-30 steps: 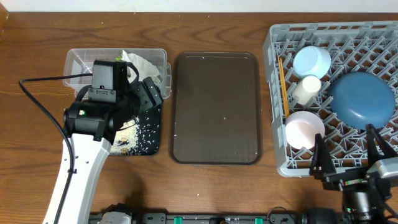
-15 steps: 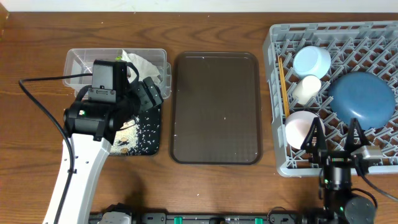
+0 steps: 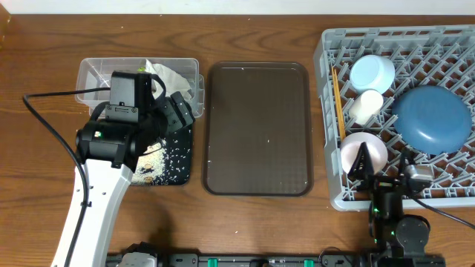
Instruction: Sort waste into correct bins and load items into the dishwasher rack
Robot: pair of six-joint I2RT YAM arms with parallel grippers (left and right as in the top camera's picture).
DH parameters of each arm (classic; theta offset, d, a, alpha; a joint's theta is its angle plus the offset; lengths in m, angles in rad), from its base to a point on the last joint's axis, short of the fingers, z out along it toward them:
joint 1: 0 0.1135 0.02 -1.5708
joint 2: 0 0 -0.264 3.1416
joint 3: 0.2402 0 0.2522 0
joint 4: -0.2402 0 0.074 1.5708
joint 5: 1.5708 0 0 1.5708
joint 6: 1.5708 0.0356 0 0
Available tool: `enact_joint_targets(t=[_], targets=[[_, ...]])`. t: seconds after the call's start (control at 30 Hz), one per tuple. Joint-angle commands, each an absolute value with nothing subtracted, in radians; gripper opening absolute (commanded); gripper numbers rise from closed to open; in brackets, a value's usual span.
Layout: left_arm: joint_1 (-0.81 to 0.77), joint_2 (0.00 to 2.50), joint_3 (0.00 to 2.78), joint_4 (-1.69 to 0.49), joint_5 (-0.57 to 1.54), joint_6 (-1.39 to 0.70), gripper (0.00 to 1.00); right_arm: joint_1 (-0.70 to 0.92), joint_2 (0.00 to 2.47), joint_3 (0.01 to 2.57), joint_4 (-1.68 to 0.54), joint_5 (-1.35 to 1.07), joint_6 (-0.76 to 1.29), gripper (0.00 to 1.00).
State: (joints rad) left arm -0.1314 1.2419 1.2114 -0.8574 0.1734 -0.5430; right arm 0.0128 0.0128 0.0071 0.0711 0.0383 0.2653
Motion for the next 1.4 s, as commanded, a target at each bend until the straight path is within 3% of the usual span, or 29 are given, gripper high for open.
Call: enact_joint_targets(t=[0.0, 0.13, 1.37], targets=[[-0.126, 1.248, 1.232, -0.860, 0.167, -0.536, 0.90, 0.029, 0.004, 0.005, 0.036, -0.005, 0.126, 0.99], [-0.126, 1.248, 1.232, -0.860, 0.167, -0.536, 0.90, 0.030, 0.004, 0.005, -0.079, 0.011, 0.079, 0.99], [-0.126, 1.248, 1.232, -0.860, 0.167, -0.536, 0.90, 0.047, 0.005, 0.005, -0.075, 0.010, 0.073, 0.99]])
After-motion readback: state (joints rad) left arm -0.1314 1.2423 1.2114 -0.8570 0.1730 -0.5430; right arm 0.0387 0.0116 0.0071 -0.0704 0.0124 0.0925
